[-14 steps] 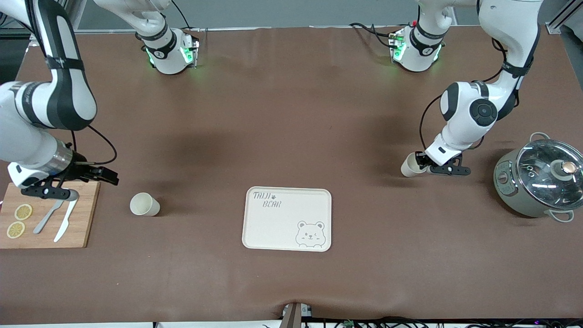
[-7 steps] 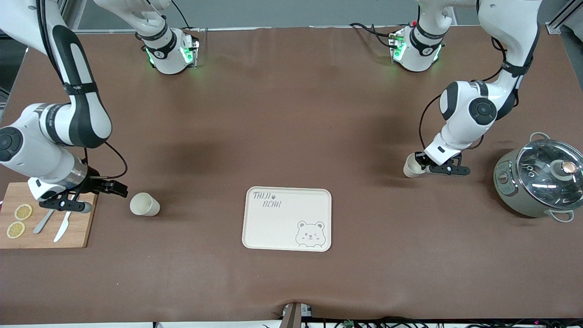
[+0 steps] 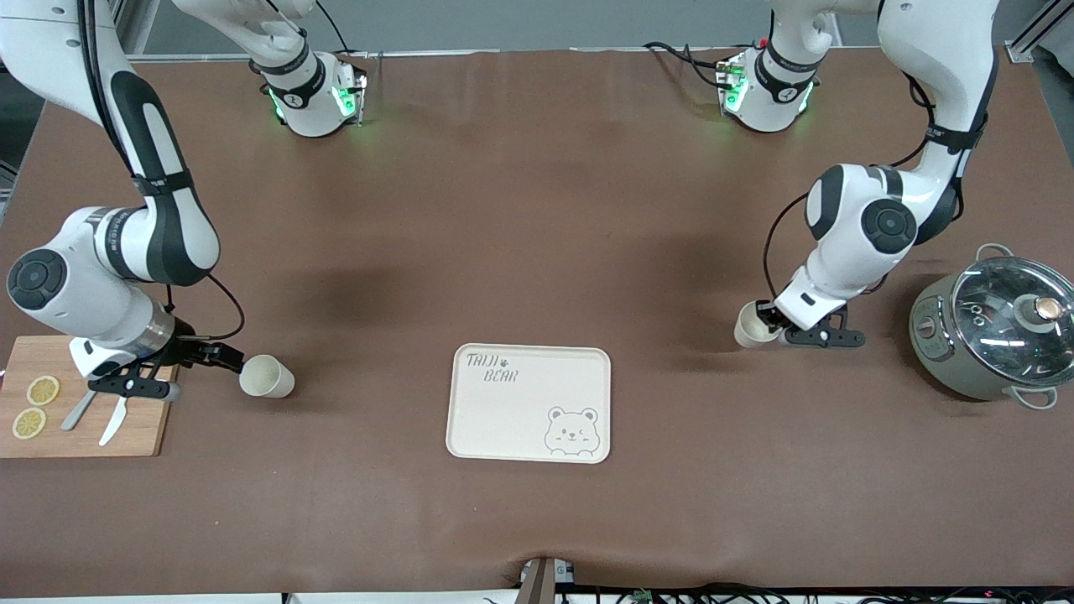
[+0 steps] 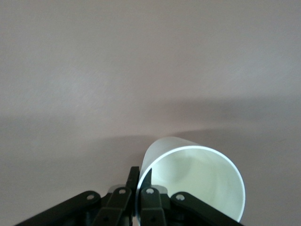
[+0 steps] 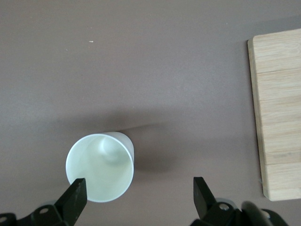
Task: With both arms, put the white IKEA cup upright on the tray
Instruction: 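Lift the cup with the left gripper while the right gripper grasps another cup, then carry the cup with the left gripper over the bear print on the tray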
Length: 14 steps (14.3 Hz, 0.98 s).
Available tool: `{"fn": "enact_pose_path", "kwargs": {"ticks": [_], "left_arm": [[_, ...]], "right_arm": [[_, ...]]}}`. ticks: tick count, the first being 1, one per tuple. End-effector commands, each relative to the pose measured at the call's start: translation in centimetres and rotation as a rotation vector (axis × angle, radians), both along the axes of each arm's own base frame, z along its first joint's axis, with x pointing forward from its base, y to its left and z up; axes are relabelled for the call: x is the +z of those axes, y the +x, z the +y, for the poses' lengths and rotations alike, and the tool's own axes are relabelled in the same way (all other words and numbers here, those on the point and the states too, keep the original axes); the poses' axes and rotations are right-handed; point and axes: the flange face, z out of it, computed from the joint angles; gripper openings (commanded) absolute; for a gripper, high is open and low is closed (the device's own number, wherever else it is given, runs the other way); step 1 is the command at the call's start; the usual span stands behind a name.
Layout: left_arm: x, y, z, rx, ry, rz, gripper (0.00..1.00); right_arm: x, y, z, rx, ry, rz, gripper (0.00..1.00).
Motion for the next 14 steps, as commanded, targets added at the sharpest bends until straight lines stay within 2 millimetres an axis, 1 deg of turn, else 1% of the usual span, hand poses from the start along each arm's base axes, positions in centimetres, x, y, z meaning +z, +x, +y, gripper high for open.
{"fn": "enact_pose_path", "kwargs": {"ticks": [1,3,5,6,7,9,13,14], "left_arm": [[2.5,3.0,-3.1,0.045,-0.013,0.011,0.00],[4.0,4.5,-4.5,0.076,-0.015,0.024,0.00],[5.2,6.4,-6.7,0.078,-0.001,0.082,0.00],[5.4,7.4,-7.2,0.094,0.010,0.106,0.00],[5.8,8.1,-8.1,0.101,0.012,0.114,0.00],[6.1,9.0,-9.7,0.110,0.014,0.129,0.00],[5.7,11.0,-11.9,0.161,0.001,0.119,0.00],[5.8,11.3,-13.0,0.163,0.005,0.119,0.00]], "right_arm": [[-1.0,0.4,0.2,-0.011,-0.010,-0.016,1.00],[-2.1,0.6,0.3,-0.010,-0.011,-0.016,1.00],[-3.0,0.8,0.2,-0.011,-0.012,-0.026,1.00],[-3.2,0.8,0.0,-0.014,-0.012,-0.025,1.00],[-3.4,0.8,0.1,-0.013,-0.013,-0.028,1.00],[-4.1,0.7,0.0,-0.014,-0.012,-0.019,1.00],[-5.8,0.7,0.2,-0.007,-0.015,0.005,1.00],[-6.2,0.7,0.3,-0.006,-0.015,0.009,1.00]]}}
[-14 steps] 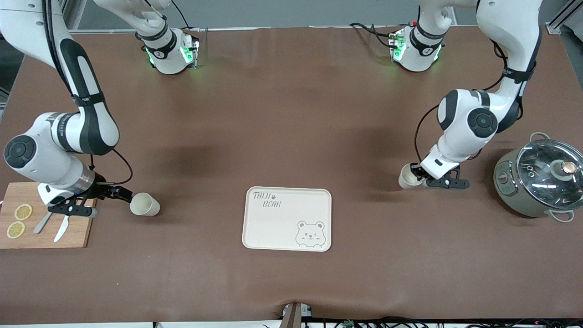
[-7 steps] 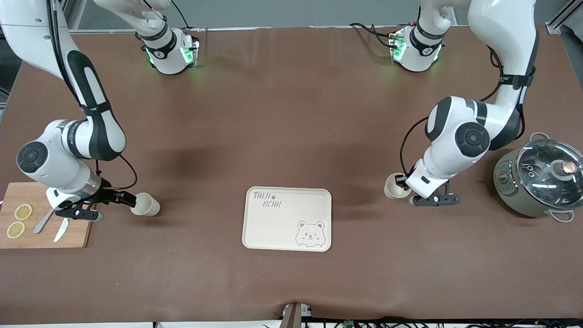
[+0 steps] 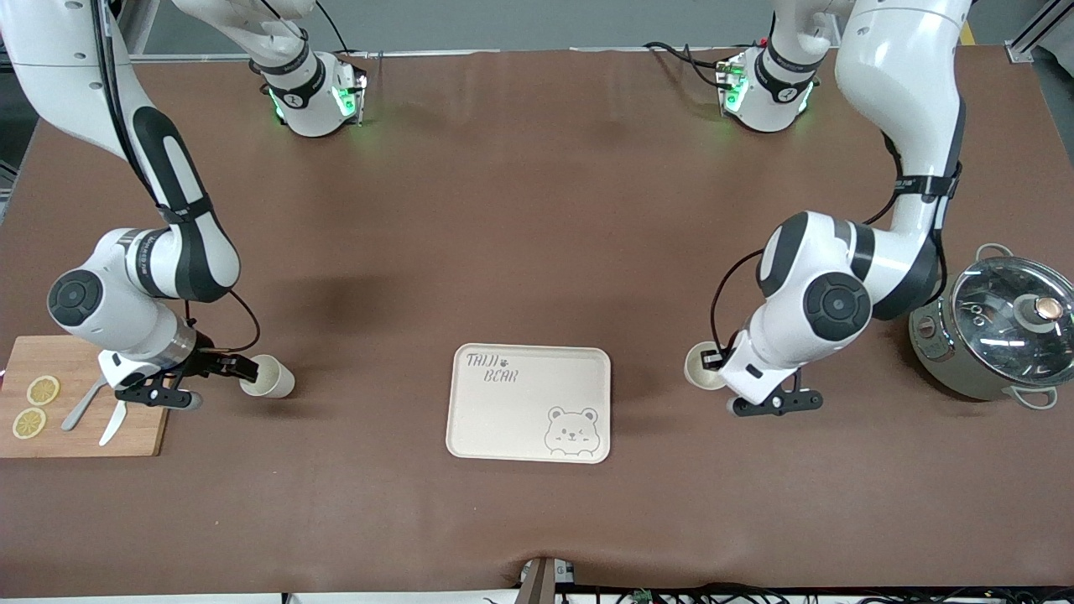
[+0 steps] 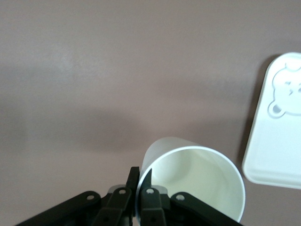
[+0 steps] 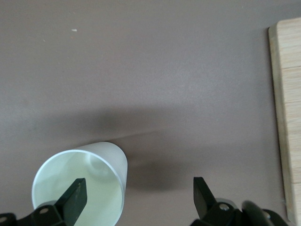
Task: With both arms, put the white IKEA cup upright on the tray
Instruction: 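Carry the cup with the left gripper over the bear print on the tray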
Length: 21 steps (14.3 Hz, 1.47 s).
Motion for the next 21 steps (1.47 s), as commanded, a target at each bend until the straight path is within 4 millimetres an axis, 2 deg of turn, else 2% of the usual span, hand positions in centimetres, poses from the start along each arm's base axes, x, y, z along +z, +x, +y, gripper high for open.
{"fn": "enact_pose_path", "kwargs": {"ticks": [1,2,4,5,11,15,20,21], "left_arm": [[0.6,1.7,-2.8,0.028,-0.006,-0.002,0.00],[0.7,2.1,-3.3,0.054,-0.012,-0.013,0.00],[-0.5,2.2,-6.2,0.066,-0.016,-0.019,0.00],[-1.0,2.4,-7.0,0.065,-0.023,-0.029,0.00],[-2.2,2.3,-13.3,0.105,-0.071,-0.107,0.00],[-2.3,1.8,-15.9,0.101,-0.093,-0.139,0.00],[-5.7,0.8,-18.7,0.123,-0.081,-0.181,0.00],[-6.2,0.7,-19.0,0.120,-0.083,-0.184,0.00]], "right_arm": [[-0.9,0.4,0.3,-0.003,-0.011,0.001,1.00],[-1.1,0.3,0.3,-0.003,-0.011,0.006,1.00],[-1.6,0.3,0.5,0.002,-0.013,0.011,1.00],[-1.9,0.3,0.8,0.009,-0.015,0.015,1.00],[-2.8,0.5,1.1,0.013,-0.015,0.012,1.00],[-2.9,0.5,1.3,0.017,-0.015,0.012,1.00],[-2.9,0.5,1.3,0.018,-0.015,0.012,1.00],[-2.9,0.5,1.3,0.018,-0.015,0.012,0.93]]}}
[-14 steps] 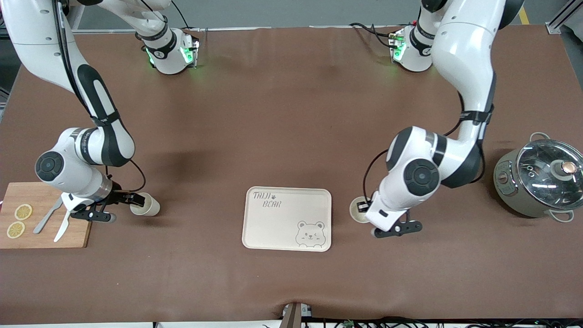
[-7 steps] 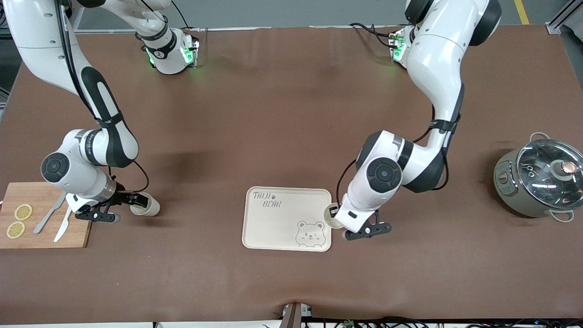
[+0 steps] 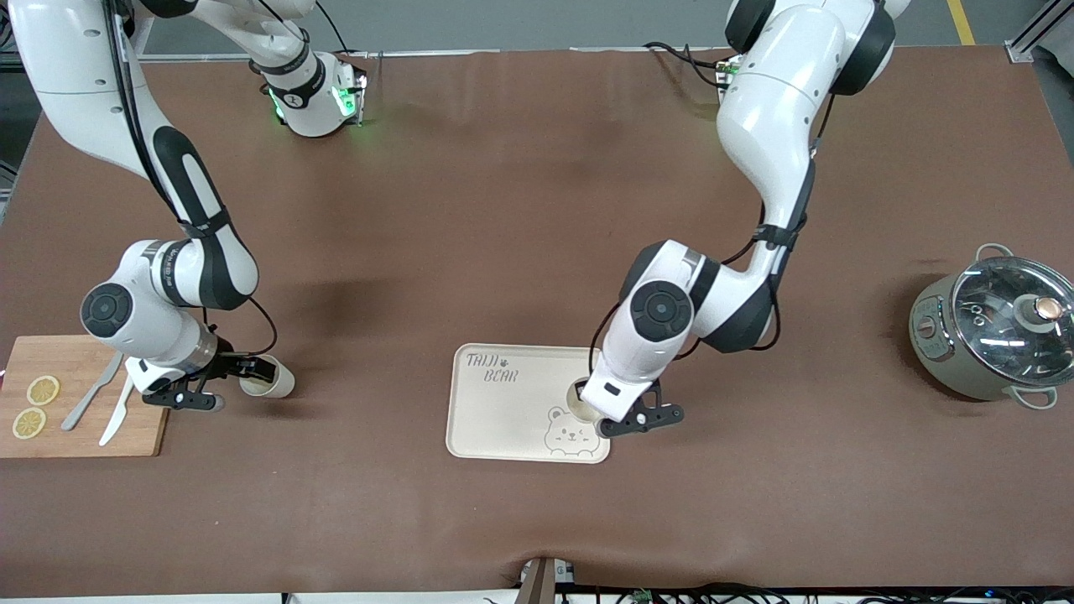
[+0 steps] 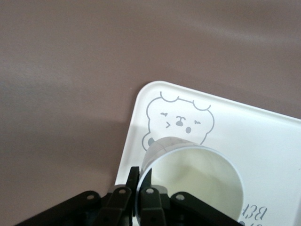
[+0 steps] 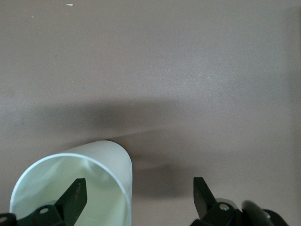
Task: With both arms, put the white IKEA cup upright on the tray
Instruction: 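Carry the cup with the left gripper over the bear print on the tray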
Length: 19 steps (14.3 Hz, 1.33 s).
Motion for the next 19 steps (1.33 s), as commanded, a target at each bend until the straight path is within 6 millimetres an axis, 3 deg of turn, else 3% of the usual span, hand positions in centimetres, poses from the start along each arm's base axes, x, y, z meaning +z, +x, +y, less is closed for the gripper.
{"fn": "enact_pose_path", "kwargs": {"ticks": [1,6,13,19], "left_arm": [[-1.3,-0.1,-1.6,0.011,-0.007,-0.026,0.00],[-2.1,-0.8,-2.8,0.034,-0.008,-0.036,0.00],[-4.0,-1.5,-4.0,0.030,-0.014,-0.043,0.00],[-4.3,-1.5,-4.1,0.032,-0.014,-0.040,0.00]], "right_arm": [[0.1,0.5,0.2,0.001,-0.014,-0.007,0.84],[0.1,0.6,0.2,0.001,-0.014,-0.009,0.49],[0.2,0.7,0.2,0.005,-0.014,-0.010,0.10],[0.1,0.7,0.2,0.004,-0.013,-0.009,0.00]]}}
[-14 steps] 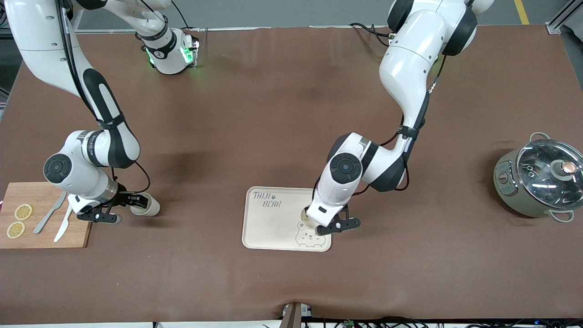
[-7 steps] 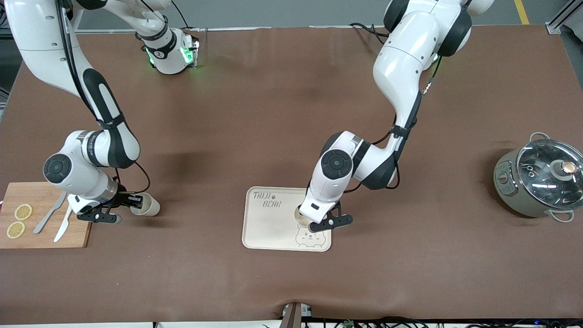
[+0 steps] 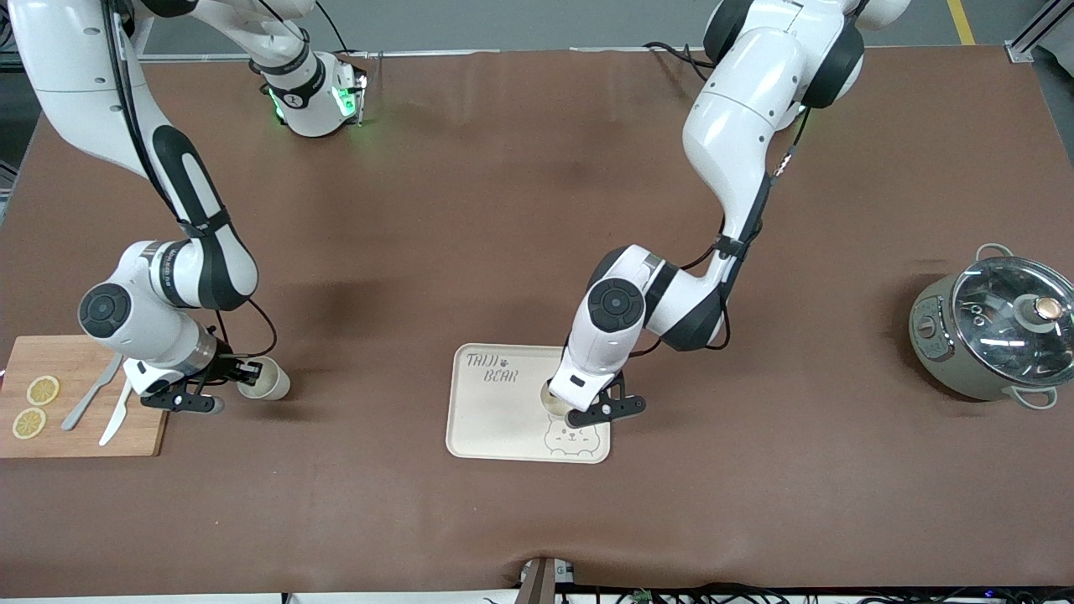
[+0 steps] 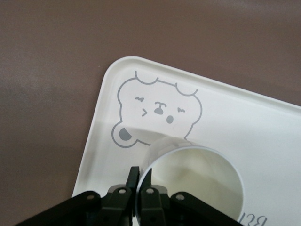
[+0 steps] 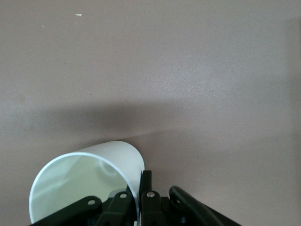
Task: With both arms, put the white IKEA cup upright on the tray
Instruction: 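Lower the cup onto the tray while the right gripper lifts its cup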
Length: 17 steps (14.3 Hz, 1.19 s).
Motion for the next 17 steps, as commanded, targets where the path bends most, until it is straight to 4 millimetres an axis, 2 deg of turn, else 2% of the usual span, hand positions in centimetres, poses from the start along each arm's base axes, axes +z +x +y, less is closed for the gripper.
{"fn": "enact_pose_path", "kwargs": {"ticks": [1,6,9,15,17], "left_arm": [[0.2,0.2,-0.5,0.018,-0.008,-0.014,0.00],[0.1,0.2,-0.4,0.019,-0.006,-0.014,0.00],[-0.4,0.2,-0.3,0.037,-0.004,-0.008,0.00],[-1.1,0.1,-0.3,0.040,0.000,0.000,0.00],[-1.2,0.1,-0.3,0.046,0.000,0.002,0.00]], "right_arm": [[-0.3,0.2,0.0,-0.001,-0.013,0.003,0.00],[-0.2,0.3,0.0,-0.002,-0.013,0.007,0.00],[1.1,0.9,0.0,-0.003,-0.010,-0.005,0.00],[6.2,2.8,1.2,-0.016,0.020,0.112,0.00],[7.5,3.3,2.8,-0.032,0.045,0.114,0.00]]}}
